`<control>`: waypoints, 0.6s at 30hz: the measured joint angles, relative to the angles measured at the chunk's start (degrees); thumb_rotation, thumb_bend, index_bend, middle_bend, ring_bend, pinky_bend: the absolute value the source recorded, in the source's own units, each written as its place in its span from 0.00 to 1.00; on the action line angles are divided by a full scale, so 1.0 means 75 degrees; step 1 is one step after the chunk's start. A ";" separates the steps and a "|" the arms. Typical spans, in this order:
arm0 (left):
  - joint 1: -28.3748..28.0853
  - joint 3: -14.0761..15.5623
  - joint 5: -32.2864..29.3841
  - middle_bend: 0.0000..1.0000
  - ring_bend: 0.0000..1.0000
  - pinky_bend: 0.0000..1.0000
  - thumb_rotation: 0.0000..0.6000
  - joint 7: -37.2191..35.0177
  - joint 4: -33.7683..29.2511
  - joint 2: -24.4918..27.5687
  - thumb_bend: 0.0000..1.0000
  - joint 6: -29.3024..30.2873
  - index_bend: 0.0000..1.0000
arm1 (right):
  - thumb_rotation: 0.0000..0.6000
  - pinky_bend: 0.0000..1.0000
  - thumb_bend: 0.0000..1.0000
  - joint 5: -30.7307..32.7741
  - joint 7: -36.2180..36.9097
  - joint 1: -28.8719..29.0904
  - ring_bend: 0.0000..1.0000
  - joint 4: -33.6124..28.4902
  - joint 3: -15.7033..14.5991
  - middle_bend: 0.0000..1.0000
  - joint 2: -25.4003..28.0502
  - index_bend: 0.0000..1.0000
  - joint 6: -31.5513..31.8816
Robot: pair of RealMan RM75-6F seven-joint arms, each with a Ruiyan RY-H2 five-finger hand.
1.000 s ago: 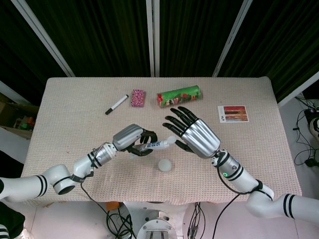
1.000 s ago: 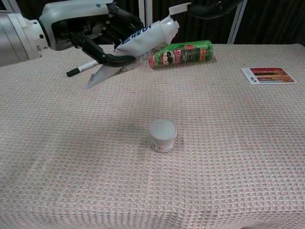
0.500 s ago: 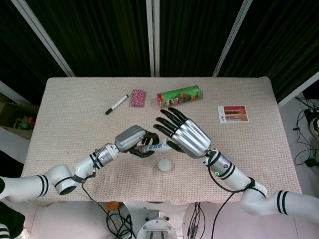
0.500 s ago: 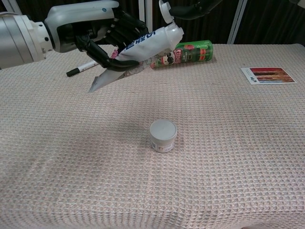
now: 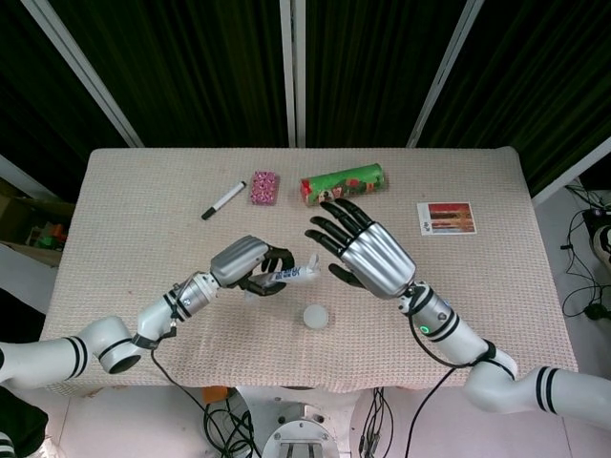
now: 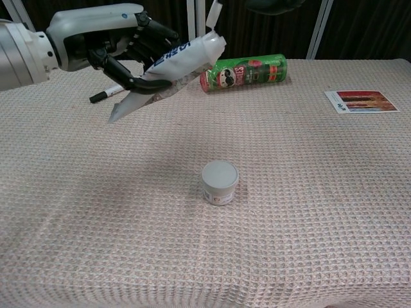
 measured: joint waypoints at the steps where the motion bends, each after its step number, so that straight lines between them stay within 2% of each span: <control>1: 0.0030 0.0011 -0.0051 0.71 0.62 0.60 0.99 0.0028 0.0082 -0.0004 0.70 -0.0014 0.67 | 1.00 0.20 0.19 0.0010 0.0030 -0.0135 0.10 -0.0009 -0.0040 0.25 0.0090 0.28 0.0132; 7: 0.0168 0.0072 -0.0517 0.69 0.59 0.55 0.99 0.0952 0.0710 -0.0182 0.70 -0.0362 0.67 | 1.00 0.20 0.19 0.0090 0.0396 -0.0919 0.10 0.0087 -0.0375 0.25 0.0443 0.28 0.0834; 12: 0.0224 0.0088 -0.1005 0.67 0.55 0.50 1.00 0.2537 0.1364 -0.0592 0.70 -0.0770 0.64 | 1.00 0.20 0.19 0.0149 0.0813 -0.1469 0.10 0.0403 -0.0635 0.25 0.0544 0.28 0.1326; 16: 0.0229 0.0045 -0.1531 0.55 0.41 0.45 1.00 0.3807 0.1772 -0.0995 0.67 -0.1226 0.50 | 1.00 0.20 0.19 0.0242 0.1137 -0.1819 0.10 0.0670 -0.0764 0.25 0.0550 0.28 0.1603; 18: 0.0212 0.0008 -0.1769 0.47 0.33 0.43 1.00 0.4338 0.1924 -0.1176 0.57 -0.1451 0.40 | 1.00 0.20 0.19 0.0290 0.1271 -0.1929 0.10 0.0771 -0.0801 0.25 0.0537 0.28 0.1659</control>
